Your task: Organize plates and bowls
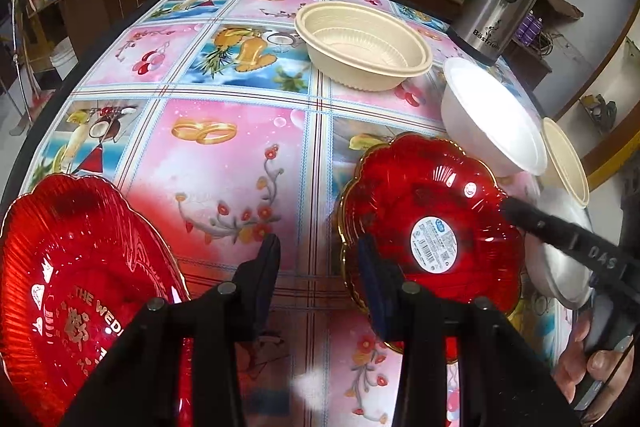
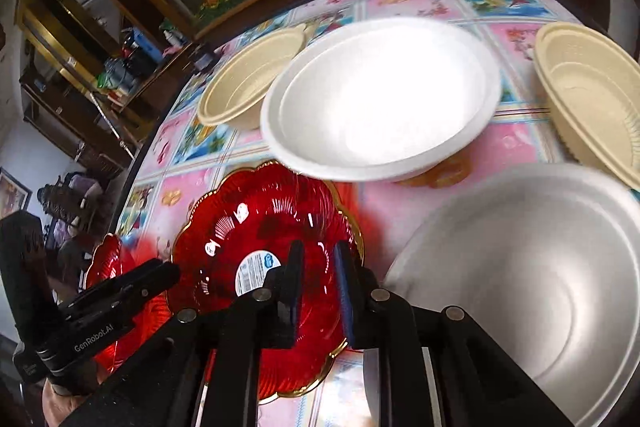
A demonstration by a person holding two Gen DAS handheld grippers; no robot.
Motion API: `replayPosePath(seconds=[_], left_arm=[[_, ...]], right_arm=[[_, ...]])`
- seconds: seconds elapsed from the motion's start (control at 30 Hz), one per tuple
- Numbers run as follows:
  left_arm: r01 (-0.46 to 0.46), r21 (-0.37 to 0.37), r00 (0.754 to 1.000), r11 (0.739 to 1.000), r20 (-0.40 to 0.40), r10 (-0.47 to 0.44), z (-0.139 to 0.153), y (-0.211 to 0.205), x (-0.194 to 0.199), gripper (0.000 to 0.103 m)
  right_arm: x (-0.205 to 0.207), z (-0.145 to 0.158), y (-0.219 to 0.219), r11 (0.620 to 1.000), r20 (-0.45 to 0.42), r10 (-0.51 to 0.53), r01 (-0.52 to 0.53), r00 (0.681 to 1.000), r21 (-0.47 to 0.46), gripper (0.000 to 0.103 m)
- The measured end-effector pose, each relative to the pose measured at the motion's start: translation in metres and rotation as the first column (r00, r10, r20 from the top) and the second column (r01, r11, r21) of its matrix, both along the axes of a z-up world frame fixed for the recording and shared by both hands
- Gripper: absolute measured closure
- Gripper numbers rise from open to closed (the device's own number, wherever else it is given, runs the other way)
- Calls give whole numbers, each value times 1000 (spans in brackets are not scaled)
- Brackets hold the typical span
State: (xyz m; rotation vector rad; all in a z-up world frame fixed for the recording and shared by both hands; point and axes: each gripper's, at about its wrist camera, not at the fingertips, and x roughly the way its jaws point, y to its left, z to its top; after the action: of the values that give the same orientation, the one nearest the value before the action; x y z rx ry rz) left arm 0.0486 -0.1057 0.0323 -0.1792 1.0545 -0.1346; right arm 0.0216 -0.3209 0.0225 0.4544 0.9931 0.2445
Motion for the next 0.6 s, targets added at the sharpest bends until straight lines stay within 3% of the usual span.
replayPosePath(seconds=[0.17, 0.33, 0.4, 0.6], left_arm=[[20, -22, 1000, 1000, -10, -20, 0, -9, 2, 54], [35, -17, 999, 999, -2, -35, 2, -18, 3, 52], [34, -12, 999, 999, -2, -34, 2, -19, 4, 52], [65, 8, 998, 998, -10, -65, -4, -27, 4, 56]], right_arm=[[-3, 11, -2, 999, 39, -8, 9, 999, -31, 66], [-5, 20, -12, 998, 80, -50, 52, 996, -24, 65], [-5, 22, -12, 995, 92, -66, 73, 994, -75, 65], [4, 5, 2, 994, 20, -15, 17, 1000, -109, 60]])
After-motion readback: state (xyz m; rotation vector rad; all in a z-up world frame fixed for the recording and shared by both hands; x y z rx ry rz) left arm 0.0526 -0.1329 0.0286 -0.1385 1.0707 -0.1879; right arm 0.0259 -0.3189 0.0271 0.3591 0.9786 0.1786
